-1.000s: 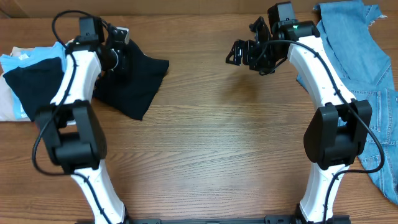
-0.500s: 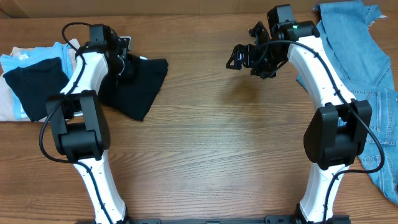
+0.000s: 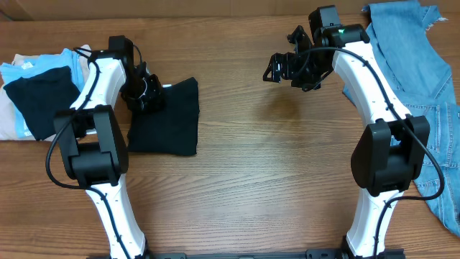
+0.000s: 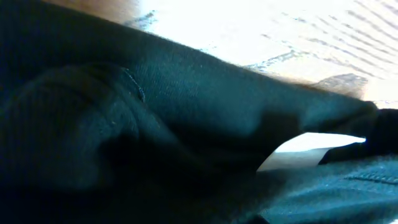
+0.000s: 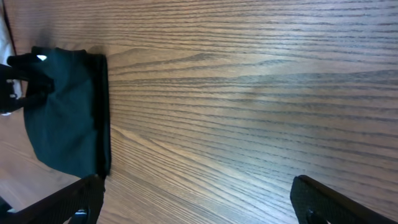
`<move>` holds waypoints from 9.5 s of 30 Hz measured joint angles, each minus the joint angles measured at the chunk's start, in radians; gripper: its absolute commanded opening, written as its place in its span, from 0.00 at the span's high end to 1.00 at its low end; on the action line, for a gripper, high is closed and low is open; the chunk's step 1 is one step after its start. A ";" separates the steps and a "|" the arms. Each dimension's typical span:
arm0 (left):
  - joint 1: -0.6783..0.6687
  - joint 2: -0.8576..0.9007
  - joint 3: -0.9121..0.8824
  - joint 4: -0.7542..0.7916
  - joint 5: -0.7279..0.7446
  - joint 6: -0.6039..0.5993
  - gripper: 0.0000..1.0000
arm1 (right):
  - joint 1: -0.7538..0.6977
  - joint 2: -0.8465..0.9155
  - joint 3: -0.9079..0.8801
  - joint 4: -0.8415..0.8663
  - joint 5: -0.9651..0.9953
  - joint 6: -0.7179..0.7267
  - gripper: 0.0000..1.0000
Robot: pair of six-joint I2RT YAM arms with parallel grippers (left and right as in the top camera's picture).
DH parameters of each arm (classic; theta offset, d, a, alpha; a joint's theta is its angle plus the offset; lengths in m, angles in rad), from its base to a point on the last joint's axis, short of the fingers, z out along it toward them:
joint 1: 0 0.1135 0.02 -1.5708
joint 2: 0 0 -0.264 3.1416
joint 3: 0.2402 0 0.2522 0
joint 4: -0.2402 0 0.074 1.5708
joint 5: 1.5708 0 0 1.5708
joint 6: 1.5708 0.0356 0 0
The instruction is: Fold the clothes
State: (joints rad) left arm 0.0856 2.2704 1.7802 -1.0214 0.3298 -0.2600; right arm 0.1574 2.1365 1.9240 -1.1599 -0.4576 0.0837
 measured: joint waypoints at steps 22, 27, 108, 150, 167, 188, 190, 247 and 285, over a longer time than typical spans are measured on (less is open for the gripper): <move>0.015 -0.174 0.055 -0.122 -0.216 0.031 0.08 | 0.000 0.000 0.000 -0.005 0.032 -0.006 0.00; 0.022 -0.084 0.051 -0.111 -0.261 0.031 0.08 | 0.000 0.000 0.000 -0.007 0.032 -0.006 0.00; 0.544 -0.192 0.234 0.083 -0.443 0.217 0.80 | 0.000 0.000 0.000 -0.009 0.054 -0.025 0.00; 0.228 -0.463 0.237 -0.026 -0.253 0.208 0.00 | 0.000 0.000 0.018 0.042 0.190 -0.024 0.00; -0.029 -0.463 0.238 -0.406 -0.187 0.207 0.00 | 0.000 -0.008 0.221 -0.048 0.290 -0.078 0.00; -0.102 -0.992 -0.072 -0.229 -0.270 0.211 0.00 | 0.000 -0.329 0.121 -0.138 0.354 0.034 0.00; -0.102 -1.067 -0.186 -0.181 -0.274 0.211 0.00 | 0.000 -0.382 0.046 -0.115 0.365 0.036 0.00; -0.102 -1.572 -0.877 -0.115 -0.283 0.102 0.00 | -0.001 -1.624 -1.420 0.722 0.407 -0.090 0.00; -0.102 -1.572 -0.877 -0.116 -0.286 0.101 0.00 | -0.103 -2.124 -1.905 1.070 0.465 -0.159 0.00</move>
State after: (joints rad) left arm -0.0162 0.6987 0.9028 -1.1370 0.0441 -0.1585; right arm 0.0540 0.0128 0.0185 -0.0895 0.0071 -0.0750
